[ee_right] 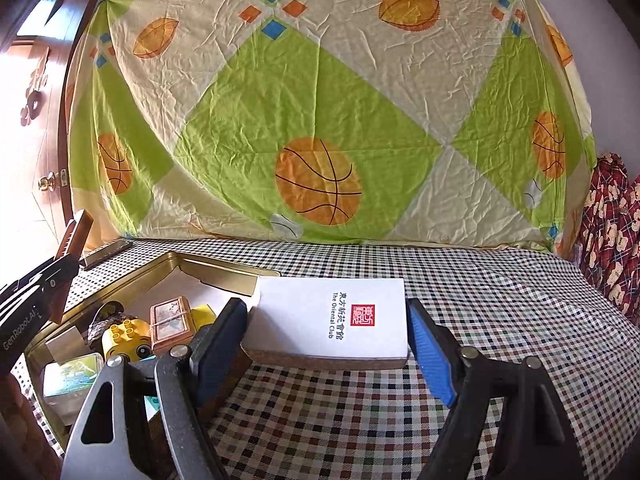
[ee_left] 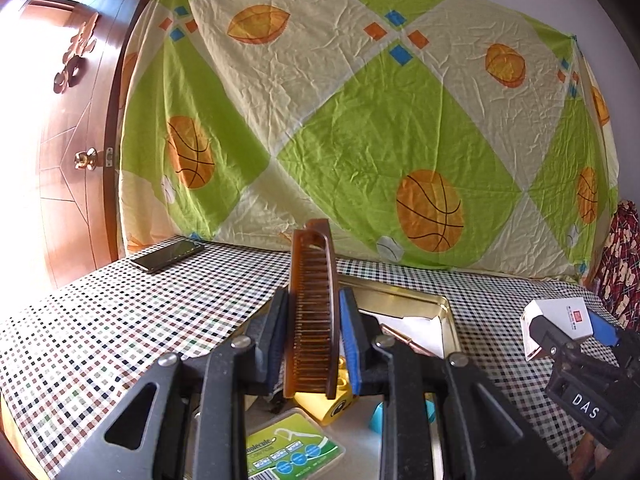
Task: Organize rigid objects
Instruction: 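Move brown comb over tray with left tool while right tool brings white box over tray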
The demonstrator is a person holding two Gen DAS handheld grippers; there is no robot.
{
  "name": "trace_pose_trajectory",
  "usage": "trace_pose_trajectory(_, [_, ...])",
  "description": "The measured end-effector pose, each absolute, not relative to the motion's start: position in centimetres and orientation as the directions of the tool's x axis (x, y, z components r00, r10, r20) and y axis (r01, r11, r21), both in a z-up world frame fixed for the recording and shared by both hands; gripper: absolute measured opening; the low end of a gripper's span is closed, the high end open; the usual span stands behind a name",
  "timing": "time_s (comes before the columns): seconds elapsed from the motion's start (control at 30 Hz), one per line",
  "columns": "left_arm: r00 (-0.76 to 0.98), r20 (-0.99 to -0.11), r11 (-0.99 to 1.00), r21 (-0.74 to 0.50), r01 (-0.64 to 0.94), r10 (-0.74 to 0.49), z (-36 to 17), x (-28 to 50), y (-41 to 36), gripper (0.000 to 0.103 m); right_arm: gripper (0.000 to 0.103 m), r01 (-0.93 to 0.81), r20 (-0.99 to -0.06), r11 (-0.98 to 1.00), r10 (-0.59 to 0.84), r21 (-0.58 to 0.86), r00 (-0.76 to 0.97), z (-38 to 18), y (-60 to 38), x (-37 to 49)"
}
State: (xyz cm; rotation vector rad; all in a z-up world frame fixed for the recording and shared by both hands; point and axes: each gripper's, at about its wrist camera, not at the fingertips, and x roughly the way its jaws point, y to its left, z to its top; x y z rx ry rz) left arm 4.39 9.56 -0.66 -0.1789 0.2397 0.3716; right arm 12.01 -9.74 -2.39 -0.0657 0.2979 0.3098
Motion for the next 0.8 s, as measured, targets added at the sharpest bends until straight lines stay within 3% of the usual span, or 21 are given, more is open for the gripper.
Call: trace_pose_trajectory(0.8, [0.891, -0.272, 0.901, -0.142, -0.41, 0.363, -0.6, 3.9, 11.8, 0.024, 0.081, -0.39, -0.28, 0.919, 0.363, -0.047, 0.889, -2.2, -7.0, 11.1])
